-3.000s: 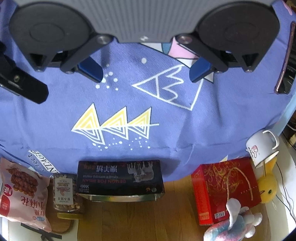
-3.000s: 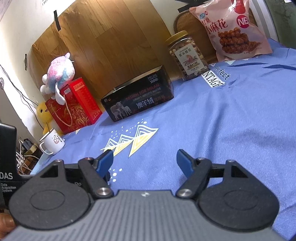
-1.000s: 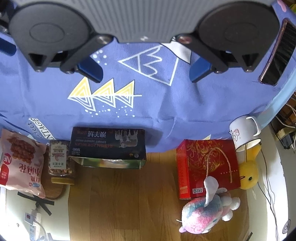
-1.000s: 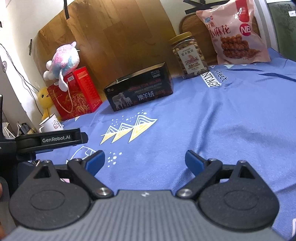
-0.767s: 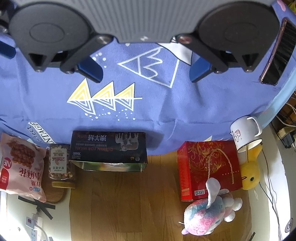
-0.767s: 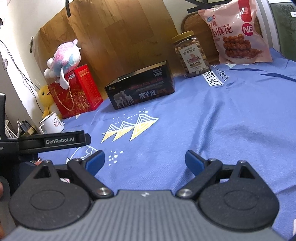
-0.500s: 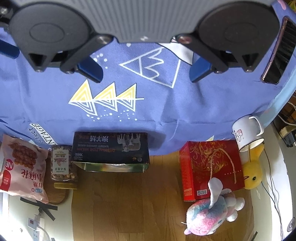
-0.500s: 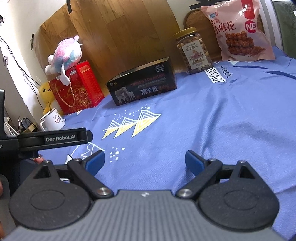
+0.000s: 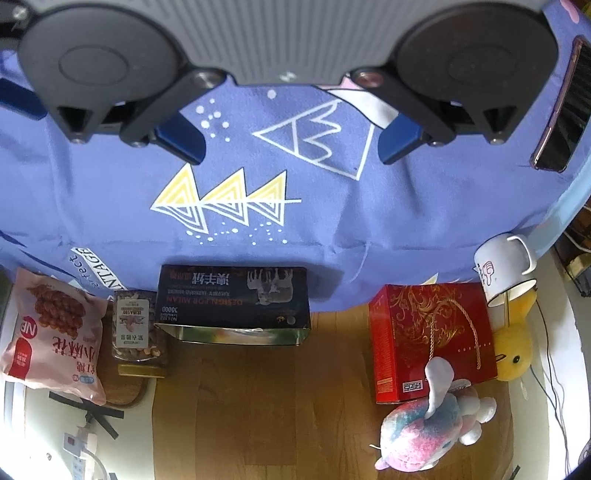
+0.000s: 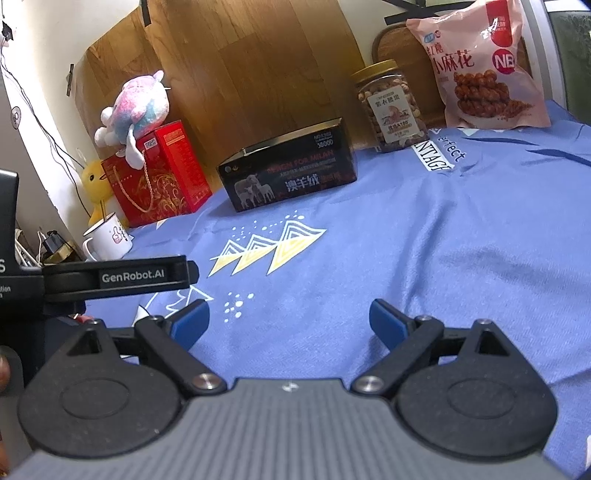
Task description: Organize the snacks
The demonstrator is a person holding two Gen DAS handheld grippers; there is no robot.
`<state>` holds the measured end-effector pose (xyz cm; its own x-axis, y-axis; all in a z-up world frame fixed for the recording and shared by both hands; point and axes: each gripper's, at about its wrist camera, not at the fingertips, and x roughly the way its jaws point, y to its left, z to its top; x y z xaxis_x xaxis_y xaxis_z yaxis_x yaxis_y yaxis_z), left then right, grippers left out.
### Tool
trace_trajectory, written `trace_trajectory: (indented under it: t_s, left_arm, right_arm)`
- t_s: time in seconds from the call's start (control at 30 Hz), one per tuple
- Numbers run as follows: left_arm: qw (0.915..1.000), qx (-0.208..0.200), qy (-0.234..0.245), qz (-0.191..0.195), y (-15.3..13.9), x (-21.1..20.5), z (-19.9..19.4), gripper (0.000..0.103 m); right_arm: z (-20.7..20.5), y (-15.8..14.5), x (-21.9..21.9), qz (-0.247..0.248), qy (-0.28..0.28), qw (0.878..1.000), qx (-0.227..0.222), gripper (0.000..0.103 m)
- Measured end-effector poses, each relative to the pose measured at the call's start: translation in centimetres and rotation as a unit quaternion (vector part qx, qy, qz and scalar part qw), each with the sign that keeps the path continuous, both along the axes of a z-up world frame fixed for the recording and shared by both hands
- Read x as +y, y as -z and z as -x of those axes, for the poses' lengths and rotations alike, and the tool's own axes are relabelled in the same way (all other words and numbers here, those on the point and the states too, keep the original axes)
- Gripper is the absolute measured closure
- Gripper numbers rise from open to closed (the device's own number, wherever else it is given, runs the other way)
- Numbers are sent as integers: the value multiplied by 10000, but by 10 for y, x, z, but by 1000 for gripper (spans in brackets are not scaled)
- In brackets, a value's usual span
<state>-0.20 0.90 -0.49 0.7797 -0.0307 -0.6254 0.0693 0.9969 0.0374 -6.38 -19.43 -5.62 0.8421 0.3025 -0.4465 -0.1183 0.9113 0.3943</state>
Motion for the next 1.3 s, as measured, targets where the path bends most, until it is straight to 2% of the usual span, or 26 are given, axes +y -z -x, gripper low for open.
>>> trace_trajectory:
  t_s: [0.5, 0.73, 0.9, 1.1, 1.3]
  left_arm:
    - [9997, 211, -51, 89, 6, 2, -2, 0]
    - [9998, 129, -87, 90, -1, 4, -2, 0]
    - [9998, 155, -48, -89, 1, -2, -2, 0]
    - [9998, 117, -67, -131, 1, -2, 0, 0]
    - [9999, 51, -96, -57, -2, 2, 1, 0]
  right_arm:
    - [2, 1, 0, -28, 62, 10000, -30, 8]
    - [1, -3, 1, 40, 28, 9999, -91, 8]
    - [1, 1, -1, -50, 40, 10000, -11, 8]
    - [3, 1, 0, -35, 25, 10000, -49, 8]
    - [3, 1, 1, -55, 7, 10000, -53, 8]
